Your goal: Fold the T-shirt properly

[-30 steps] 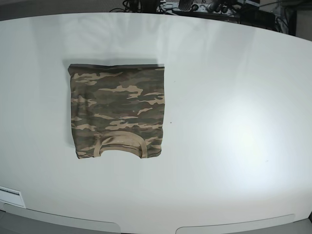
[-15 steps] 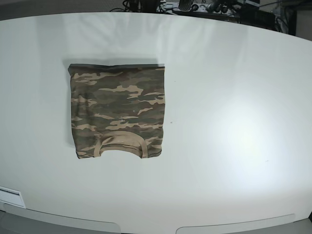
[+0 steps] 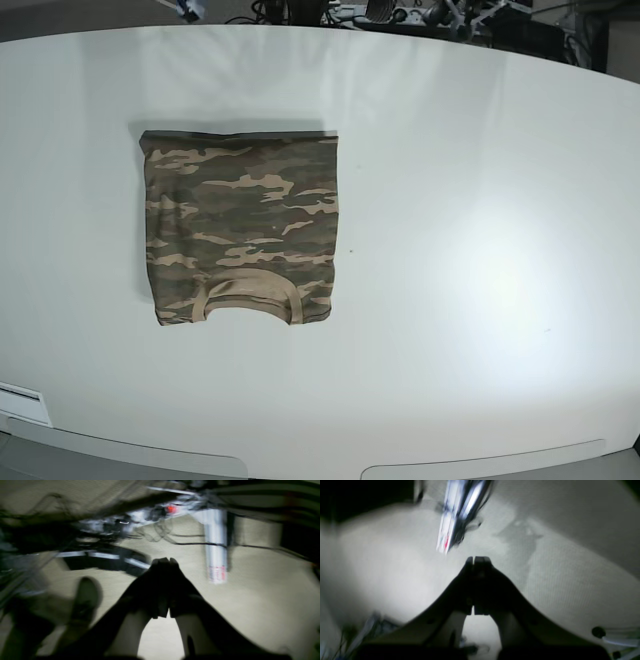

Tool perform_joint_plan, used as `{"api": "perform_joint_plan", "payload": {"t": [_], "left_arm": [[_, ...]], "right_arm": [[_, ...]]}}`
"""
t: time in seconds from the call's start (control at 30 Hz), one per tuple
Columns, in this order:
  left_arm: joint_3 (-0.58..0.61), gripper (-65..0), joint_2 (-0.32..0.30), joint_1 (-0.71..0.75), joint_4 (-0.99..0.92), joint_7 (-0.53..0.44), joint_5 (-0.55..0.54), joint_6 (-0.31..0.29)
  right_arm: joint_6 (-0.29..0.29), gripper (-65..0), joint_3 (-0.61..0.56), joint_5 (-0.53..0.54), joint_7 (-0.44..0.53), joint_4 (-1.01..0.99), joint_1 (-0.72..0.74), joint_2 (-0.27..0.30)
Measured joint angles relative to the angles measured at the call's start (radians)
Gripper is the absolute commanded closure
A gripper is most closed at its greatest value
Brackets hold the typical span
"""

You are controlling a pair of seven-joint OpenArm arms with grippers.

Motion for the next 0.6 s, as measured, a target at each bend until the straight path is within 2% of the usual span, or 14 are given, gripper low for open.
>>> {"api": "perform_joint_plan", "payload": {"t": [0.07, 0.17, 0.27, 0.37, 0.6], "left_arm": [[0.049, 0.0, 0.029, -0.010, -0.050, -0.026, -0.020, 0.050], [0.092, 0.0, 0.093, -0.030, -0.098, -0.041, -0.069, 0.050], [0.105, 0.0, 0.148, -0.051, -0.115, -0.042, -0.128, 0.043], [0.104, 0.0, 0.146, -0.063, -0.117, -0.050, -0.201, 0.047], [0.155, 0.0, 0.159, -0.096, -0.123, -0.045, -0.251, 0.051]], "right_arm": [[-0.020, 0.0, -0.002, -0.009, 0.007, -0.036, 0.027, -0.043], [-0.045, 0.0, -0.003, -0.039, 0.011, -0.079, 0.048, -0.109], [-0.124, 0.0, -0.007, -0.097, 0.020, -0.090, 0.047, -0.167], [-0.113, 0.0, -0.006, -0.106, 0.052, -0.090, 0.051, -0.178], [-0.111, 0.0, -0.006, -0.111, 0.067, -0.090, 0.050, -0.200]]}}
